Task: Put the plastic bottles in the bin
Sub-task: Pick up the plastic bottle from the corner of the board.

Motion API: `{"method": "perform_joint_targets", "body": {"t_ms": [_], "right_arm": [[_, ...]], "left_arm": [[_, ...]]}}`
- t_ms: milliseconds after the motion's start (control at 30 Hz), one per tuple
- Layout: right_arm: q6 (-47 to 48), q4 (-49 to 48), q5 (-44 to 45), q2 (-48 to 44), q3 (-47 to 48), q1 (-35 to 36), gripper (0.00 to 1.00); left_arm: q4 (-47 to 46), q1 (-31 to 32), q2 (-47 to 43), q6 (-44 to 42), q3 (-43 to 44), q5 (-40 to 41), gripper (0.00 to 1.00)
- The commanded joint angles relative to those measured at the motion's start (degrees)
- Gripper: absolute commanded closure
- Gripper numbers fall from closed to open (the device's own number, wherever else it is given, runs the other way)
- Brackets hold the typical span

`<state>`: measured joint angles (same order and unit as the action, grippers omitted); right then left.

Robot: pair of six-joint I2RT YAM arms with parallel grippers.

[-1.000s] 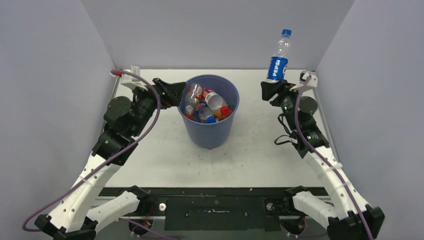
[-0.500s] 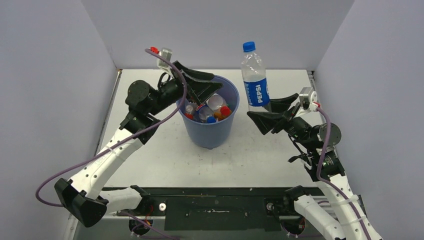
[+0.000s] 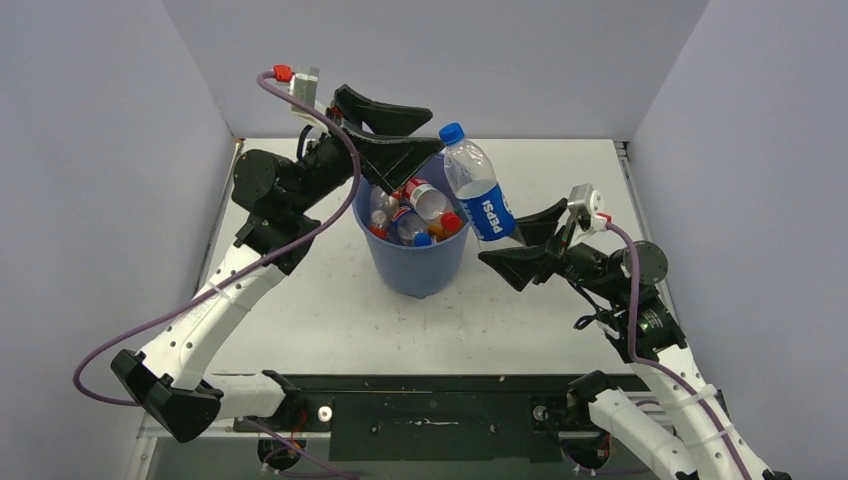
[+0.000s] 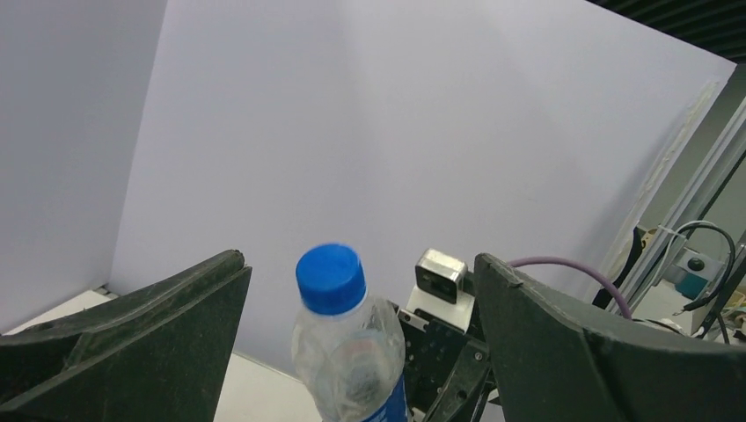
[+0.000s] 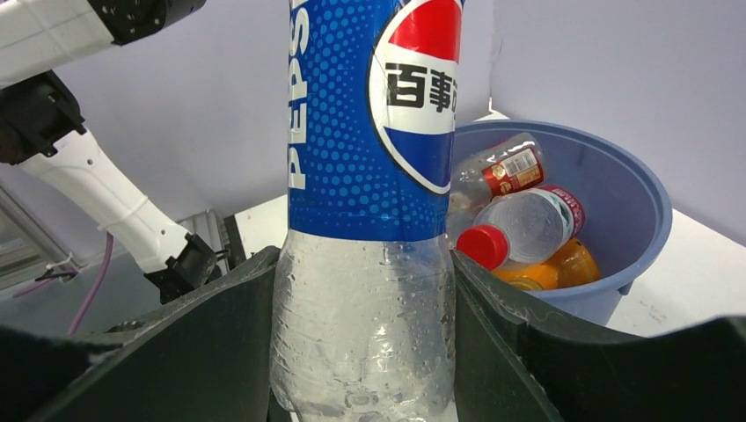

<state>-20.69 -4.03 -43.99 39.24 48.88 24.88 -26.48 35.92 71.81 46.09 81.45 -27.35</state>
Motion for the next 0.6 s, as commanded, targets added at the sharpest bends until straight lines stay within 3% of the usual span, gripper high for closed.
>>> {"method": "perform_joint_targets", "body": {"t_ms": [0, 133, 267, 333, 467, 500, 533, 567], "right_arm": [[2.16, -0.70, -1.71, 0.11, 2.27, 0.98, 0.57], [2.39, -0.32, -1.38, -0.12, 2.48, 1.50, 0.57], [2.19, -0.53, -1.17, -0.02, 2.79, 1.90, 0.58], [2.13, -0.85, -0.89, 0.04, 2.87, 2.00, 0.58], [2.11, -1.04, -0.62, 0.04, 2.82, 2.25, 0.57], [2.03, -1.00, -0.35, 0.04, 2.73, 2.30, 0.54], [1.90, -0.69, 0.22, 0.09, 2.76, 2.42, 0.42], [1.62, -0.17, 0.93, 0.20, 2.84, 2.44, 0.24]], "left_arm": [[0.69, 0.83, 3.47, 0.01, 5.67, -2.15, 0.06], [3.76, 1.62, 6.17, -0.07, 8.50, -3.81, 0.22], [6.51, 2.64, 7.54, -1.34, 9.52, -4.68, 0.27], [7.05, 2.98, 7.81, -1.80, 9.39, -4.93, 0.34], [6.31, 3.18, 7.09, -2.02, 8.14, -4.59, 0.70], [6.17, 3.14, 6.66, -2.30, 7.68, -4.25, 0.83], [6.21, 3.14, 6.16, -2.76, 7.41, -3.81, 0.98], [6.61, 3.07, 5.58, -3.71, 6.97, -2.74, 1.00]]}}
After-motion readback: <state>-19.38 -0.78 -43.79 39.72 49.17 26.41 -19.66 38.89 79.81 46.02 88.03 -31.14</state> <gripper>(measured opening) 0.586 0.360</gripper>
